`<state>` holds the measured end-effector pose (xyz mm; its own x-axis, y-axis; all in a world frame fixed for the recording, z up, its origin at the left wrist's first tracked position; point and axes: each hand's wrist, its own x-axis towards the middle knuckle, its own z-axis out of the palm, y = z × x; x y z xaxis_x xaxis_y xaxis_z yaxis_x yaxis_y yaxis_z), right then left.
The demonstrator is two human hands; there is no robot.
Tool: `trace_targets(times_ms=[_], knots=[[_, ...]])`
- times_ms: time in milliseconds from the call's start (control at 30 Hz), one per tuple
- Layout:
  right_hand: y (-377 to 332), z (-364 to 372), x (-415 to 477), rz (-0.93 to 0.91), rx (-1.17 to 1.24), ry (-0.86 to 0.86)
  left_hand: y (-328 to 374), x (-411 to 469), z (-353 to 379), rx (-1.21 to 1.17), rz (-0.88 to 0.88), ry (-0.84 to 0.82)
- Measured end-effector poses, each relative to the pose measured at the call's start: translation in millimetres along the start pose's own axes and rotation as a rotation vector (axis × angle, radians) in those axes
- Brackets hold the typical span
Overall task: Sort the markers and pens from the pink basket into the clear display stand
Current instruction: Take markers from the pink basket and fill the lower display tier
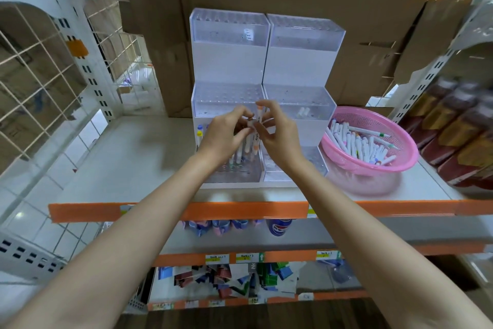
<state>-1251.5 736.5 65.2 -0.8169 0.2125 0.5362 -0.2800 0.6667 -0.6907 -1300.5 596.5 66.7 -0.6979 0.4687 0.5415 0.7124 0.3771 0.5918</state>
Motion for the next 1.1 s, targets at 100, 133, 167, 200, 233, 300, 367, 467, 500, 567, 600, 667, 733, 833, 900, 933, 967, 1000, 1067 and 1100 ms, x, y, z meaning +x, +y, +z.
trace_targets(times_ms=[100,133,167,200,233,300,367,467,500,567,600,667,733,833,900,933,967,1000,1067,1100], knots=[[1.5,-0.8,-0.2,-0.006,-0.008,-0.012,-0.7,2.6,-0.9,0.011,-0.015,0.012],[1.9,-1.0,0.0,-0.009,-0.013,-0.014,-0.8,3.5,-1.8,0.020,-0.015,0.012],[2.5,-0.9,0.0,-0.011,-0.017,-0.015,-1.1,4.3,-2.7,0.029,-0.014,0.007],[2.8,-0.9,0.1,-0.012,-0.018,-0.016,-1.5,4.8,-3.7,0.035,-0.011,-0.001],[2.9,-0.8,0.2,-0.014,-0.018,-0.016,-2.0,5.1,-4.5,0.042,-0.008,-0.015],[3.2,-0.3,0.1,-0.016,-0.015,-0.014,-2.8,4.5,-4.9,0.068,0.014,-0.053],[2.5,0.0,0.2,-0.010,-0.005,-0.014,-4.4,3.1,-4.2,0.103,0.044,-0.075],[1.8,0.3,0.7,-0.004,0.005,-0.012,-7.1,0.8,-2.8,0.148,0.083,-0.095],[2.2,0.2,0.7,-0.003,0.005,-0.010,-7.9,0.2,-2.2,0.162,0.092,-0.101],[2.7,-0.1,0.5,-0.007,0.001,-0.006,-9.0,-0.3,-1.6,0.182,0.101,-0.110],[3.2,-0.3,0.3,-0.010,-0.003,-0.004,-9.4,-0.5,-1.6,0.191,0.107,-0.115],[4.0,-0.6,-0.2,-0.010,-0.007,-0.002,-10.3,-0.9,-1.1,0.208,0.118,-0.124],[4.7,0.1,-0.4,-0.007,-0.007,-0.004,-10.8,-1.4,-0.7,0.223,0.123,-0.129],[5.8,1.8,-1.2,-0.004,-0.012,-0.004,-11.1,-1.7,0.6,0.264,0.136,-0.140],[5.3,1.7,-1.8,-0.007,-0.015,-0.001,-11.1,-2.3,1.5,0.290,0.142,-0.142],[4.7,1.4,-2.1,-0.007,-0.017,0.000,-10.9,-2.8,1.8,0.301,0.148,-0.140],[4.1,1.3,-2.2,-0.007,-0.017,0.001,-10.6,-3.3,1.9,0.310,0.159,-0.137],[3.9,1.5,-2.4,-0.006,-0.015,0.003,-10.1,-3.8,1.5,0.319,0.172,-0.133],[4.1,2.6,-3.0,-0.003,-0.007,0.006,-8.6,-4.9,0.2,0.352,0.215,-0.115],[4.6,3.4,-3.3,-0.002,-0.005,0.006,-8.1,-5.6,-0.8,0.382,0.245,-0.101]])
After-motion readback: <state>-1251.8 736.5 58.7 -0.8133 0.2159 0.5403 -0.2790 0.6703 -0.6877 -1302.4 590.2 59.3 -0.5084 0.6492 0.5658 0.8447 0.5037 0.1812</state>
